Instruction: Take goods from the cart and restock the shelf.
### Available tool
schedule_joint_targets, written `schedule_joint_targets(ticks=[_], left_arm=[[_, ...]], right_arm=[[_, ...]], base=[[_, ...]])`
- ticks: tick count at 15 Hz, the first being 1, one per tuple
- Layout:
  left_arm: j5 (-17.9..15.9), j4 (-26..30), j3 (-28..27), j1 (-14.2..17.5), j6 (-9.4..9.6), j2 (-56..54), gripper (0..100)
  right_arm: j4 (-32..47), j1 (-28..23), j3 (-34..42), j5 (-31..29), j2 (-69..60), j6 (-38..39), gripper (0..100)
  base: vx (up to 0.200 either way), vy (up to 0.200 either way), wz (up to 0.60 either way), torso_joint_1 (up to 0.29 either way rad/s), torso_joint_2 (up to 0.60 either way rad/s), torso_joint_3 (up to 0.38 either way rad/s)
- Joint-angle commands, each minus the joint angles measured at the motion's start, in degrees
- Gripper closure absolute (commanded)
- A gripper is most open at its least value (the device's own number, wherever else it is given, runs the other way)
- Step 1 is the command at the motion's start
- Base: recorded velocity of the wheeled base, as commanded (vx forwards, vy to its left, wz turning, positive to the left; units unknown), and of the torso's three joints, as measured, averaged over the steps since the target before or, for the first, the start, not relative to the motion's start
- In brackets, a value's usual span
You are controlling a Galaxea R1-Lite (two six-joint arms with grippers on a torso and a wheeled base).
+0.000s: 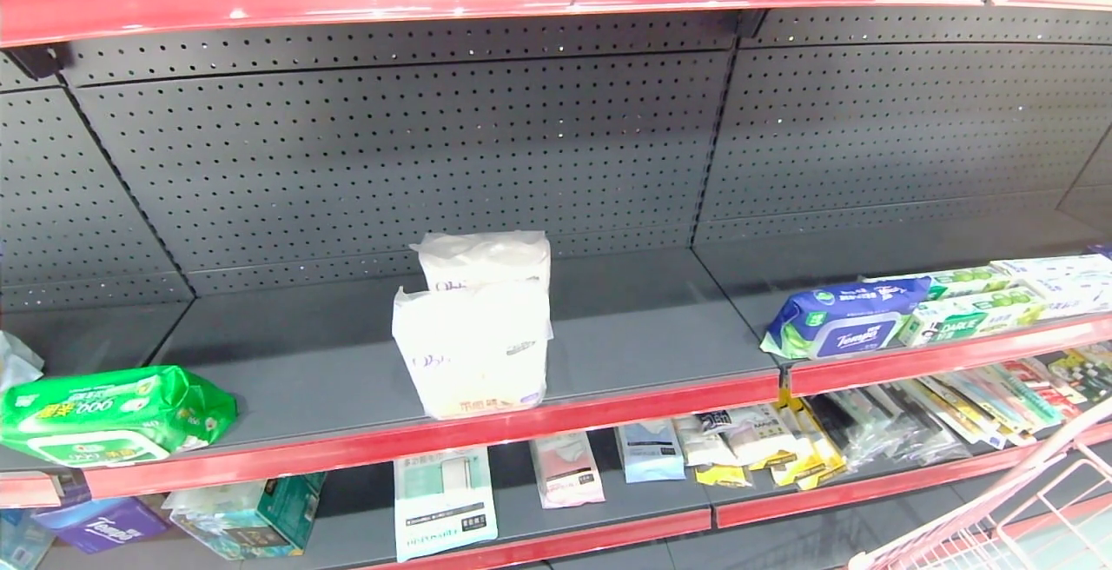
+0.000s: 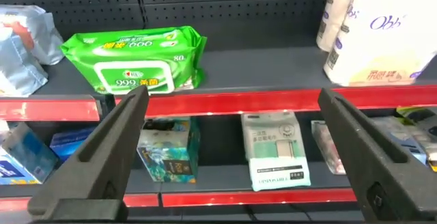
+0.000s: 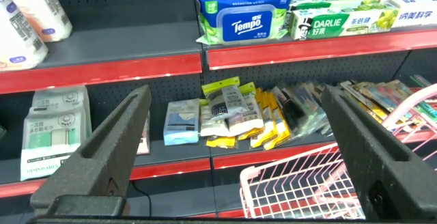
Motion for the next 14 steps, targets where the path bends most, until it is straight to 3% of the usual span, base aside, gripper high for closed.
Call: schedule_joint_targets(ticks=[1,4,10,14], left_arm=[[0.0,0.1,0.0,0.0,-0.12,0.2,0],[0.0,0.1,0.0,0.0,-0.56,0.2,0],[0.0,0.1,0.0,0.0,-0.64,0.2,0],[0.0,0.1,0.0,0.0,-0.64,0.2,0]], right_arm=[[0.0,0.0,0.0,0.0,0.0,0.0,0],[0.0,0.0,0.0,0.0,0.0,-0.1,0],[0.0,0.0,0.0,0.0,0.0,-0.1,0],[0.0,0.0,0.0,0.0,0.0,0.0,0]], base=[[0.0,0.0,0.0,0.0,0.0,0.0],[0.0,0.0,0.0,0.0,0.0,0.0],[0.0,0.0,0.6,0.004,0.0,0.002],[0.0,0.0,0.0,0.0,0.0,0.0]])
